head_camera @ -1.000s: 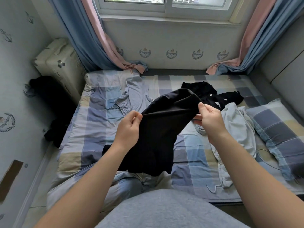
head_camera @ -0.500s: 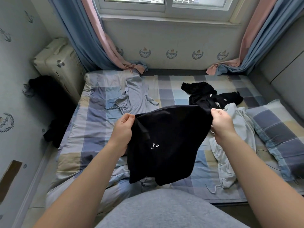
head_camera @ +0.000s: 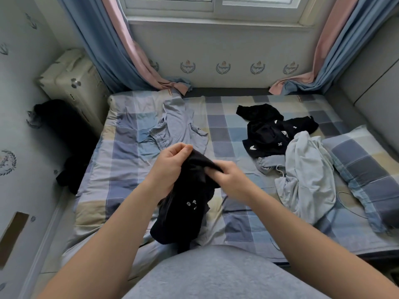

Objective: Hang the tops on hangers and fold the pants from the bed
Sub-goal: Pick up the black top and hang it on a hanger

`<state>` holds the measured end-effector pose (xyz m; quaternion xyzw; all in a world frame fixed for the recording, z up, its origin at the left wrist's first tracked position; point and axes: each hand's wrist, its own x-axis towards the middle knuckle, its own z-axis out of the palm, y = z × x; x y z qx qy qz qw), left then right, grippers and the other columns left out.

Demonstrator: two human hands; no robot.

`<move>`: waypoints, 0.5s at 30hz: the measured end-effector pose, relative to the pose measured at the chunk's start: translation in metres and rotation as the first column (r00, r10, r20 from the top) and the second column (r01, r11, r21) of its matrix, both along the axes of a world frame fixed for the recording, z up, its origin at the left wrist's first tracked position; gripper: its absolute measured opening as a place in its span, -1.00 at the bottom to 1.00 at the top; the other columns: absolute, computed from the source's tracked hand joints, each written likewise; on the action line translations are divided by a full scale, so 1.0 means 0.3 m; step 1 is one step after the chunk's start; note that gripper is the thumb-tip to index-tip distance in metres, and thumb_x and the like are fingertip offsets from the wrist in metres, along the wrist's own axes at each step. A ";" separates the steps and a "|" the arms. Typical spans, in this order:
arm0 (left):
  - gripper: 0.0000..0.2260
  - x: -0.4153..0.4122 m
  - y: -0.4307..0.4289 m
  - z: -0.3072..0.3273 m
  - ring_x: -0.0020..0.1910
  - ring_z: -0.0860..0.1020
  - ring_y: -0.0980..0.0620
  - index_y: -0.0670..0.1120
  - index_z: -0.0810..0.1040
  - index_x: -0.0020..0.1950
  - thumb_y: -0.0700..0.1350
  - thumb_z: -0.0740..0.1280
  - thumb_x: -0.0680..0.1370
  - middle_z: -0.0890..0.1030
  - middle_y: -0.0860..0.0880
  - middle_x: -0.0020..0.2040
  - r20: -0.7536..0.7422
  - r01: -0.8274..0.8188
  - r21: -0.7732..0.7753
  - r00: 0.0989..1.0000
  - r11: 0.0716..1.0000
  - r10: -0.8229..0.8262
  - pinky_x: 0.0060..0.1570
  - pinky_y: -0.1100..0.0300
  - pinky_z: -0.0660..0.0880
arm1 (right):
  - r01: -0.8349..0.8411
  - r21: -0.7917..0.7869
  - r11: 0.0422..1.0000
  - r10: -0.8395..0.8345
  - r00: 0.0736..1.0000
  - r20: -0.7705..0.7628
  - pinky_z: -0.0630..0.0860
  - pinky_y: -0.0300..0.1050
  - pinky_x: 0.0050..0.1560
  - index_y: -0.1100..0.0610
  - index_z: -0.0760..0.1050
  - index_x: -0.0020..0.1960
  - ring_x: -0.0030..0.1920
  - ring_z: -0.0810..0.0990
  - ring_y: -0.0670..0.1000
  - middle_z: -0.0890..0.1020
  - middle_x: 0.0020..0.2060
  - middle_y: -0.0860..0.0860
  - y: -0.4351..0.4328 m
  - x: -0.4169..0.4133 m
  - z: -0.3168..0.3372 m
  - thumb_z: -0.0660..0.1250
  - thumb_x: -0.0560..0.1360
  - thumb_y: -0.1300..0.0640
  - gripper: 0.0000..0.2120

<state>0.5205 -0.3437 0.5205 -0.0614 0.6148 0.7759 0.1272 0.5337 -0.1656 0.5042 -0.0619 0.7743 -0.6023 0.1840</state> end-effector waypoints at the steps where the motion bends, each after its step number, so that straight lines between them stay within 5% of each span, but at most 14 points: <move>1: -0.78 -0.005 -0.016 -0.013 -0.32 0.54 0.07 -0.09 0.56 -0.15 -0.13 0.25 0.68 0.58 -0.03 -0.28 -0.017 -0.019 -0.043 1.000 0.999 0.019 -0.32 0.28 0.52 | 0.069 -0.013 0.998 -0.070 0.998 -0.006 0.40 -0.05 -0.22 0.22 0.55 -0.09 -0.24 0.47 0.05 0.52 -0.28 0.09 0.006 -0.008 0.018 0.22 0.65 0.30 -0.82; 6: -0.79 0.015 -0.060 -0.121 -0.10 0.55 0.10 0.01 0.55 -0.02 -0.03 0.15 0.71 0.60 0.02 -0.07 -0.125 -0.078 -0.322 0.991 0.944 0.039 -0.18 0.41 0.45 | 0.311 -0.129 0.941 -0.304 0.950 0.071 0.63 -0.05 -0.07 0.22 0.66 0.04 -0.10 0.68 0.08 0.71 -0.10 0.19 0.061 -0.041 0.106 0.25 0.65 0.21 -0.80; 10: -0.94 0.067 -0.026 -0.219 -0.17 0.56 0.20 0.06 0.56 0.01 0.02 0.35 0.60 0.62 0.14 -0.11 -0.114 0.104 -0.375 0.981 0.921 -0.157 -0.16 0.35 0.49 | 0.419 -0.226 0.879 -0.403 0.908 0.115 0.64 -0.15 -0.23 0.15 0.68 0.04 -0.13 0.72 0.04 0.74 -0.11 0.13 0.108 -0.036 0.164 0.24 0.66 0.18 -0.78; 15: -0.70 0.053 0.058 -0.287 0.14 0.53 0.20 0.23 0.45 0.22 0.04 0.44 0.54 0.53 0.15 0.21 -0.064 0.275 -0.561 0.926 0.780 -0.373 0.07 0.23 0.48 | 0.504 -0.222 0.835 -0.485 0.864 0.139 0.65 -0.11 -0.15 0.18 0.66 0.09 -0.02 0.71 0.09 0.72 -0.01 0.17 0.184 0.028 0.203 0.21 0.68 0.13 -0.74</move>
